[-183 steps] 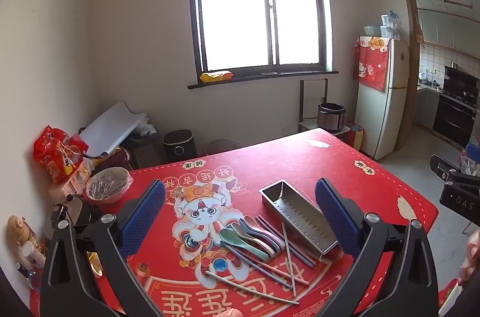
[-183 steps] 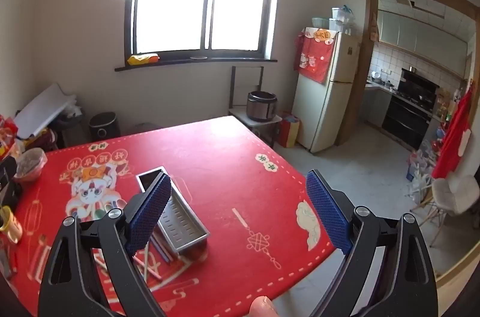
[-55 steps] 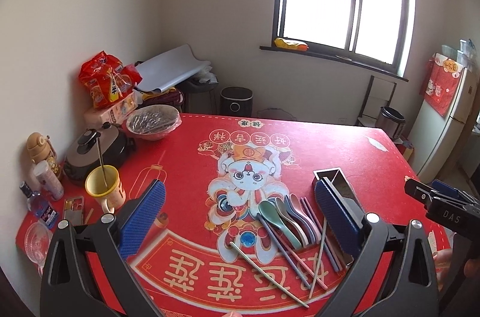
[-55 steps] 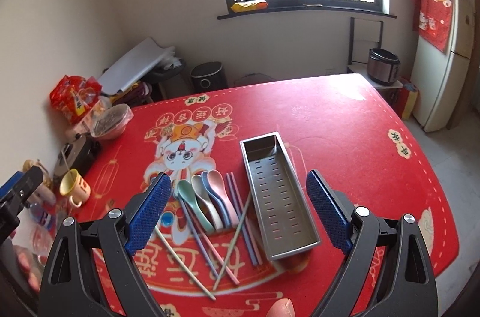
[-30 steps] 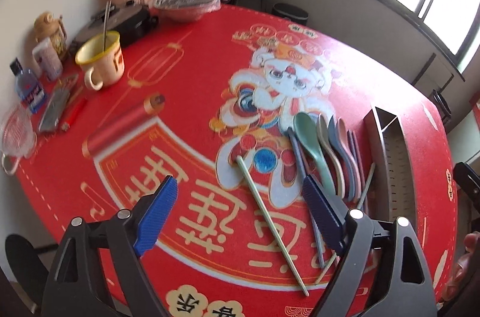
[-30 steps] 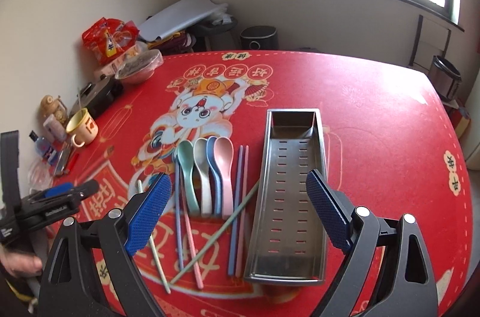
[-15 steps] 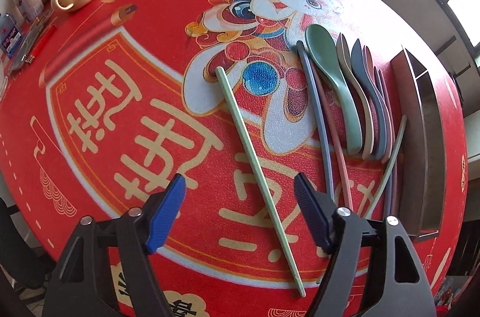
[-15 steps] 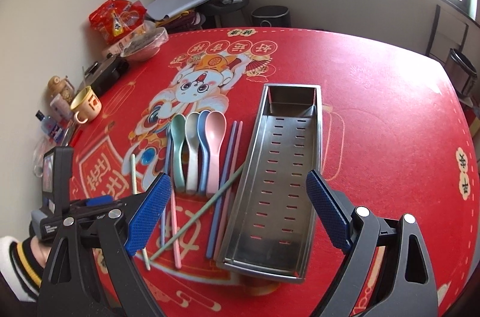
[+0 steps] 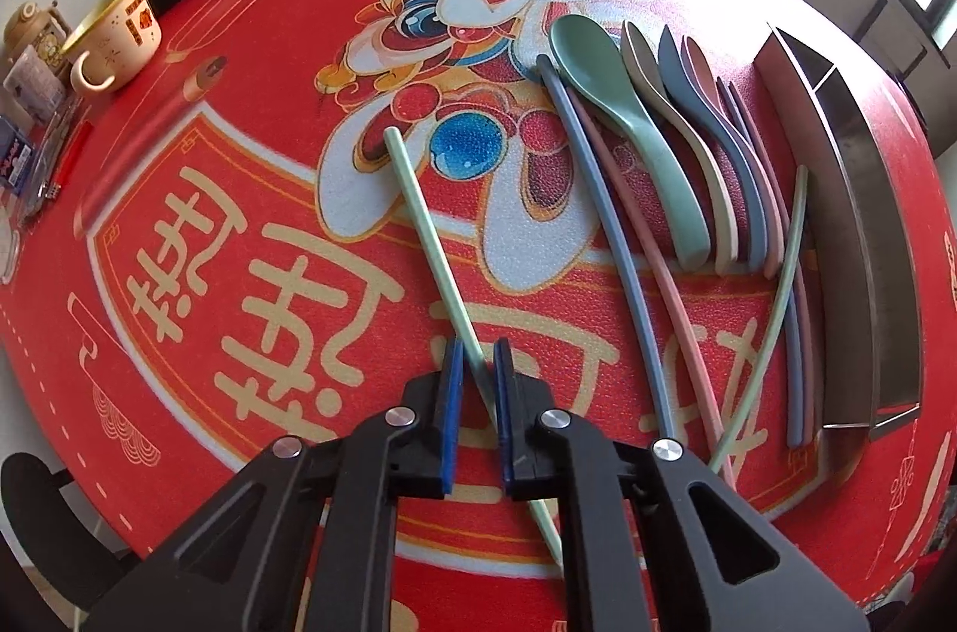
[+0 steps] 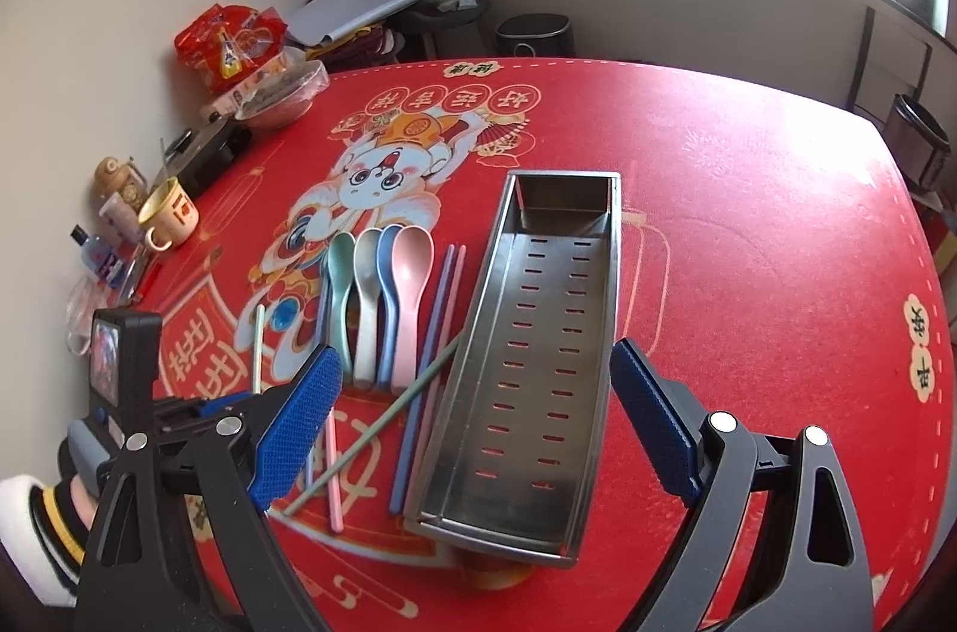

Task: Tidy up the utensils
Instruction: 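Close the left tool on a pale green chopstick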

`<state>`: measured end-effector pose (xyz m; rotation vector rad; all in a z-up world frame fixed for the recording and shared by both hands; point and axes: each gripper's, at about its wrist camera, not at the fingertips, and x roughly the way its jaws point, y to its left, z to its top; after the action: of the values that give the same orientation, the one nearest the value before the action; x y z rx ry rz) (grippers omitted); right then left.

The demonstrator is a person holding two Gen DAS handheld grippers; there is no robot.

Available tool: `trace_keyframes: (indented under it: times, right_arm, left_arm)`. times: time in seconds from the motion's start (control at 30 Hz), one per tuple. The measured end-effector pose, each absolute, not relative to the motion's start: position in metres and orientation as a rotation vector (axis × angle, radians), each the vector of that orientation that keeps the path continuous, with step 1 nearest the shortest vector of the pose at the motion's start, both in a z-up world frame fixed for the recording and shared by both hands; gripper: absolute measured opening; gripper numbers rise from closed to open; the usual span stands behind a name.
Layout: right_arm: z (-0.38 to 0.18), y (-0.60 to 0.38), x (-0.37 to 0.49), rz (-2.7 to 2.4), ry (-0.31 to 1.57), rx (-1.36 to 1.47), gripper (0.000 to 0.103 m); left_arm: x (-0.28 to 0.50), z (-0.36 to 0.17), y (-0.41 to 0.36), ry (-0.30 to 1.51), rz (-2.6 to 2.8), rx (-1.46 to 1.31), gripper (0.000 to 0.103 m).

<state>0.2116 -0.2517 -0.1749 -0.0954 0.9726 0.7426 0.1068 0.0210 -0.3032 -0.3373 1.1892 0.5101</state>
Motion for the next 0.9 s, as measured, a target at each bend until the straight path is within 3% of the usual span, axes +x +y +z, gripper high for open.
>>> trace_keyframes:
  times: [0.67, 0.9]
  right_arm:
    - [-0.181, -0.221, 0.197, 0.679, 1.041, -0.004, 0.088]
    - [-0.179, -0.190, 0.175, 0.648, 0.993, -0.115, 0.088]
  left_arm:
    - [0.105, -0.306, 0.056, 1.177, 0.368, -0.241, 0.009]
    - [0.086, -0.303, 0.061, 1.148, 0.235, -0.283, 0.007]
